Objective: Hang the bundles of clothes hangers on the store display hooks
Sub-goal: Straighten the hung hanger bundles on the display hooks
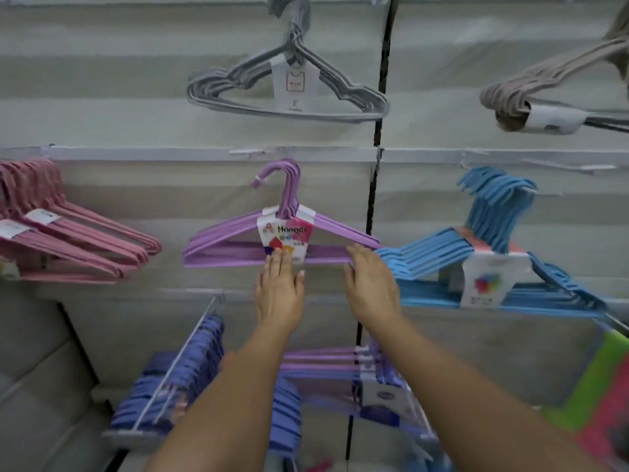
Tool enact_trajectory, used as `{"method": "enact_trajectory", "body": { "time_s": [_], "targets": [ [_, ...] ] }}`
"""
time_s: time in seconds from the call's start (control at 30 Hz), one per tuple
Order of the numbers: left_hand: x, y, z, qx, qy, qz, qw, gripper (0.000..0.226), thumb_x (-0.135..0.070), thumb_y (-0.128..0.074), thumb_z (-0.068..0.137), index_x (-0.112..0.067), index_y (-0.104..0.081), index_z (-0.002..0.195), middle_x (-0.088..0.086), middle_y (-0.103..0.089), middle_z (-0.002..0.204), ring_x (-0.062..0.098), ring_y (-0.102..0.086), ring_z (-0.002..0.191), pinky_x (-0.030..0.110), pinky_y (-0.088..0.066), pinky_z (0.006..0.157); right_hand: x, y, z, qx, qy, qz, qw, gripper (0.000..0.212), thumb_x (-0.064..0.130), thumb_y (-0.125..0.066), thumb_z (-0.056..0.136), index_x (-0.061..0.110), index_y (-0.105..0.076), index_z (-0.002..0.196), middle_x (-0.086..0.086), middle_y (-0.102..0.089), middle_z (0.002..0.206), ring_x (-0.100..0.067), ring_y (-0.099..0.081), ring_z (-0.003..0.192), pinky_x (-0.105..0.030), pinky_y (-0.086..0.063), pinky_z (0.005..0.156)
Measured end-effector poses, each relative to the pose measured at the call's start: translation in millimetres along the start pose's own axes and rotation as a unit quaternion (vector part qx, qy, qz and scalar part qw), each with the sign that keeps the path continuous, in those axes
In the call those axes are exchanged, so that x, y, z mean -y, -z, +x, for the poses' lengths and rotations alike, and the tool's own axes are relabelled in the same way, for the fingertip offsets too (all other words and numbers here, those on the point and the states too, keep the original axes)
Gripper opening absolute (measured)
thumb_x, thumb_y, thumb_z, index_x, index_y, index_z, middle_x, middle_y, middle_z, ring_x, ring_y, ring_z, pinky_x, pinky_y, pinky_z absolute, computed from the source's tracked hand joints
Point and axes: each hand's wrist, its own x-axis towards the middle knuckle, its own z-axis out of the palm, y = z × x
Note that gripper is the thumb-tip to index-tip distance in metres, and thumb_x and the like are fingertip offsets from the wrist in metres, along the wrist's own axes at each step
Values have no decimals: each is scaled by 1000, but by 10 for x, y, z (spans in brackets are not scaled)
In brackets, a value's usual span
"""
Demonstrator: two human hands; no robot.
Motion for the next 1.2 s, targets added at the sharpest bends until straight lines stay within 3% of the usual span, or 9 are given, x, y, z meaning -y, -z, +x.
{"method": "enact_trajectory", "body": {
  "time_s": [0.17,0.33,0.47,0.67,0.8,0.9,1.03,1.1,1.2],
  "targets": [
    [-251,-322,-678,61,27,-19,998,51,-32,-29,104,-10,-27,150,5,-24,157,20,-21,145,36,-17,115,-632,253,-635,-102,-23,3,994,27,11,-48,89,2,-67,105,-16,-69,98,-34,-65,91,-40,-51,76],
    [-365,-713,-1176,132,32,-13,991,51,-32,-28,104,-8,-30,149,7,-27,156,22,-24,143,37,-21,114,-1265,375,-1222,-107,-86,-37,990,18,7,-52,89,3,-69,94,-16,-68,83,-34,-64,75,-38,-50,65],
    [-338,-1029,-1302,167,26,-16,985,50,-30,-31,104,-7,-30,148,9,-25,157,23,-24,144,33,-21,116,-1637,254,-1493,-25,-126,-69,989,26,14,-43,98,5,-67,103,-16,-68,92,-35,-61,84,-39,-45,70],
    [-269,-1640,-1184,209,12,-5,978,50,-28,-31,104,-7,-28,149,9,-23,157,21,-22,145,30,-20,115,-2145,-365,-1599,207,-186,-118,953,38,29,-37,101,16,-47,136,-9,-56,131,-29,-52,117,-34,-43,90],
    [-246,-2109,-1017,232,3,9,973,49,-27,-32,104,-11,-26,150,7,-23,158,23,-26,143,33,-26,112,-2477,-881,-1652,290,-202,-116,928,56,38,-34,103,15,-19,152,-8,-26,155,-28,-30,138,-37,-32,108],
    [-222,-2413,-904,258,-16,38,965,50,-26,-34,103,-13,-23,151,9,-22,157,27,-30,140,38,-32,110,-2627,-1240,-1704,313,-205,-111,921,60,38,-31,103,19,-5,154,-7,-5,161,-30,-14,144,-40,-25,114],
    [-164,-2747,-780,289,-54,82,952,53,-29,-33,103,-13,-19,151,8,-18,158,28,-22,143,44,-28,112,-2715,-1629,-1673,296,-195,-91,931,62,35,-35,102,23,-2,153,-6,2,161,-31,-10,145,-43,-28,113],
    [-83,-2881,-746,314,-68,95,942,57,-33,-30,103,-16,-9,153,6,-9,161,26,-10,147,46,-17,116,-2756,-1784,-1640,281,-185,-96,937,60,33,-36,102,24,-6,154,-7,-2,160,-31,-13,145,-44,-30,112],
    [33,-2978,-702,361,-56,76,928,60,-42,-25,102,-23,2,153,0,6,161,23,7,148,48,-4,118,-2812,-1929,-1605,237,-181,-109,948,59,22,-52,96,20,-28,150,-15,-30,153,-37,-34,136,-51,-40,102]
  ]
}}
